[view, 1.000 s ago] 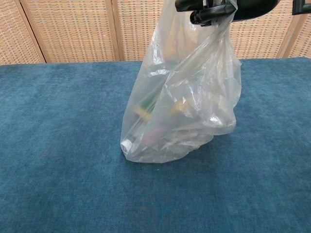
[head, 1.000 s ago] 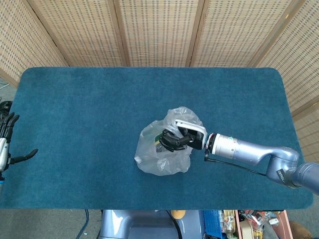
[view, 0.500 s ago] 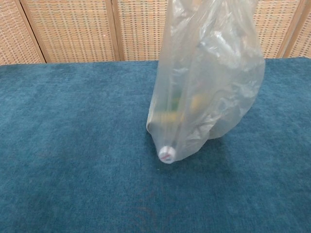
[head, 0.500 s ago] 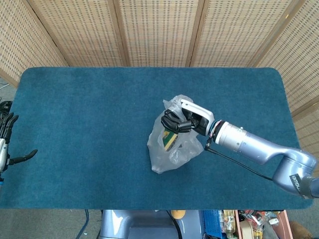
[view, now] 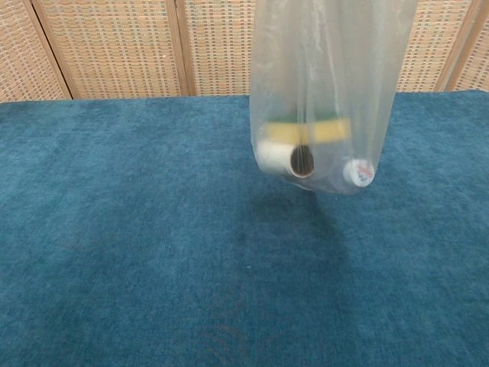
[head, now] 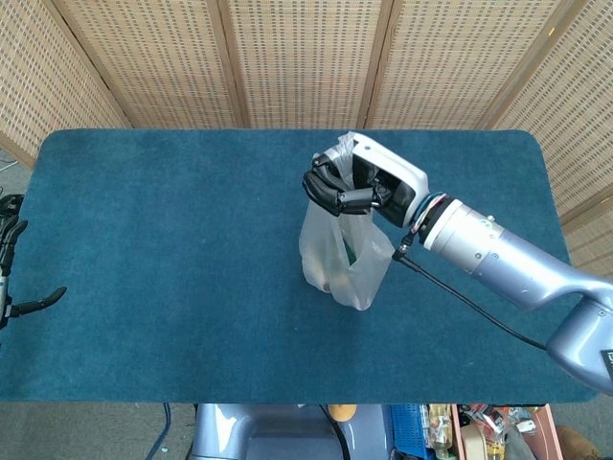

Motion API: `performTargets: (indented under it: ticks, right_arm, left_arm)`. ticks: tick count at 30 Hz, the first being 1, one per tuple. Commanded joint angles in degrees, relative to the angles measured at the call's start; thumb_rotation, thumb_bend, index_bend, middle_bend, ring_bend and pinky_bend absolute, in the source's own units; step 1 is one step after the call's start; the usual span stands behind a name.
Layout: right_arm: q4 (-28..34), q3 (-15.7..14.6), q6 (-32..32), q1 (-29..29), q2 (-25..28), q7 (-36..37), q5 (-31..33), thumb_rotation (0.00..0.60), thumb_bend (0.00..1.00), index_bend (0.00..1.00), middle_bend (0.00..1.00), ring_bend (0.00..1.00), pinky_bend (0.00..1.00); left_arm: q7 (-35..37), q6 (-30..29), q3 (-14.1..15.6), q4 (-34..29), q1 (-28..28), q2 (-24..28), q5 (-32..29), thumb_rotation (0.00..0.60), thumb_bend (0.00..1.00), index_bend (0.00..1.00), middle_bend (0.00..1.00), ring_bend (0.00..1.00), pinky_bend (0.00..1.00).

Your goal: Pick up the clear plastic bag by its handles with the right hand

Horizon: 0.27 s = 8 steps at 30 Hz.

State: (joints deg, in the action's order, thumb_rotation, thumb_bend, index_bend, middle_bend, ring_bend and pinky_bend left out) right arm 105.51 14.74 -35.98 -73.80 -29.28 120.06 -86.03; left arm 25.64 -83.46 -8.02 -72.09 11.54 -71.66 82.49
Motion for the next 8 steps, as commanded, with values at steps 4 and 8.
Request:
performTargets:
  ticks: [4, 8]
  right_arm:
    - [1.11, 3.63, 2.91, 0.49, 4.71, 0.81, 2.11, 0.600, 1.00, 0.90, 0.79, 0.77, 1.00]
    - [1.73, 5.43, 4.27, 1.65, 6.18, 0.95, 2.68, 0.600, 1.00, 0.90, 0.79, 0.77, 1.00]
  left_arm:
    - [0.39, -0.10, -0.18, -0.02, -0.11, 0.14, -0.17, 0.600, 0.17, 0.00, 0.00, 0.00, 0.00]
    - [0.53, -0.14, -0.24, -0.07, -0.17, 0.22, -0.19, 0.600, 0.17, 0.00, 0.00, 0.00, 0.00]
